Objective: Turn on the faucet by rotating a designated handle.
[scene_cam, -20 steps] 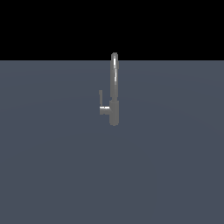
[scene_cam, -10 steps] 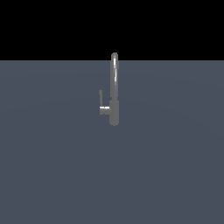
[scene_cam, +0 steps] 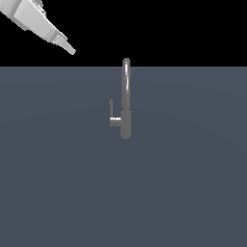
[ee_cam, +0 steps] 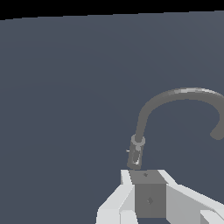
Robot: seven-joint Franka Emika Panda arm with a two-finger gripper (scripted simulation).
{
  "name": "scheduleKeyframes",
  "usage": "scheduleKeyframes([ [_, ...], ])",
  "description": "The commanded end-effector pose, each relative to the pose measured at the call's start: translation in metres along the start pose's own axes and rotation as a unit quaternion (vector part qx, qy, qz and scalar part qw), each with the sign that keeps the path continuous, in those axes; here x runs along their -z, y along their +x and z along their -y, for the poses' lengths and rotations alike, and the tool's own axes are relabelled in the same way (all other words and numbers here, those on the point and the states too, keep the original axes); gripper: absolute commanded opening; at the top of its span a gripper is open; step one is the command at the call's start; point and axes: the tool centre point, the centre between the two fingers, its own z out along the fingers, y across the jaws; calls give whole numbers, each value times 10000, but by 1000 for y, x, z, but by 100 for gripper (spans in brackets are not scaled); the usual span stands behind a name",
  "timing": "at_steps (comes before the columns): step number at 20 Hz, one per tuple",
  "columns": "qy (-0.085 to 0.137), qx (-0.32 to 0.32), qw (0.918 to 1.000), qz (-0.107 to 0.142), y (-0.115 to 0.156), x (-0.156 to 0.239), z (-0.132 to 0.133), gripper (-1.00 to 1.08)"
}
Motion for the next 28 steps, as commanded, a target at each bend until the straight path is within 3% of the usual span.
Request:
scheduleKeyframes([
  [1, -257, -158, 9995, 23, -12, -47, 7, -100],
  [7, -757, -475, 9960, 78, -31, -136, 9, -100],
  [13, -1062, -671, 9920, 125, -41, -190, 4, -100],
  [22, -1145, -723, 9907, 137, -43, -204, 1, -100],
  [28, -1145, -723, 9907, 137, -43, -197, -14, -100],
])
